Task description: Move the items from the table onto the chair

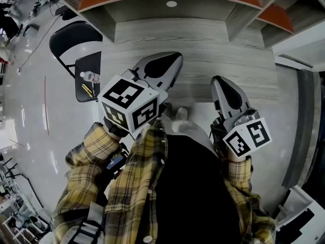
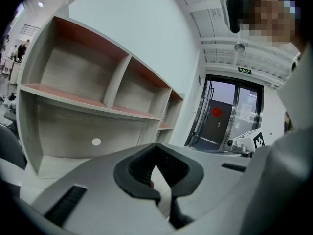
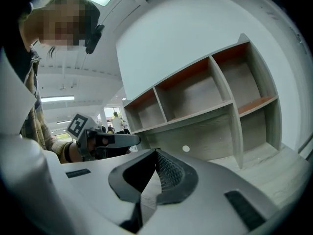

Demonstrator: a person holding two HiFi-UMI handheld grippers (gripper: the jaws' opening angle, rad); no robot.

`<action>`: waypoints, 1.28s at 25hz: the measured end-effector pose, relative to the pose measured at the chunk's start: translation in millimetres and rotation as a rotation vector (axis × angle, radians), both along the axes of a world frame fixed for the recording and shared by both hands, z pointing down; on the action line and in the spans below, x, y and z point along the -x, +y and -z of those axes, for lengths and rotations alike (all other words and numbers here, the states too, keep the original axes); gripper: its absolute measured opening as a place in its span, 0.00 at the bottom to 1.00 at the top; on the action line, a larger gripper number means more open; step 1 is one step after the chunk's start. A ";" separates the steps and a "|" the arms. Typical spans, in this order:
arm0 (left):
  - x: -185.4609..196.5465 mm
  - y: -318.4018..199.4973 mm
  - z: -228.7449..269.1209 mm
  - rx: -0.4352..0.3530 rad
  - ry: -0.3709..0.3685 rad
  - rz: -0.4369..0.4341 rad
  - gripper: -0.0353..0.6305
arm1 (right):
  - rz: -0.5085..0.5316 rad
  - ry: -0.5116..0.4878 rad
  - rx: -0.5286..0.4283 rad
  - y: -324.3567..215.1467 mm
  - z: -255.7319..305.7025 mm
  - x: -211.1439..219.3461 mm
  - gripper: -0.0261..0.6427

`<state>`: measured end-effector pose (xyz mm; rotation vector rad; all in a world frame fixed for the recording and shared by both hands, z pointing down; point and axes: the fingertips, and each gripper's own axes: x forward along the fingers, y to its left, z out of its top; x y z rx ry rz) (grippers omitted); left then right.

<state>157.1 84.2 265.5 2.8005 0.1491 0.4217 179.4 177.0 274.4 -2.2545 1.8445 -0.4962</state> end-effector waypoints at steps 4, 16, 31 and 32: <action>-2.8 0.5 -1.3 -0.034 0.003 -0.029 0.06 | -0.003 0.010 0.027 -4.3 -9.4 -0.2 0.07; 3.6 -0.9 -11.2 -0.082 -0.033 -0.054 0.06 | 0.024 0.015 0.061 -15.3 -18.7 4.1 0.06; 2.6 1.5 -10.3 -0.083 -0.028 -0.042 0.06 | 0.055 0.009 0.076 -16.5 -24.4 6.1 0.06; 2.6 2.5 -10.9 -0.081 -0.028 -0.042 0.06 | 0.055 0.009 0.078 -16.1 -24.9 6.7 0.06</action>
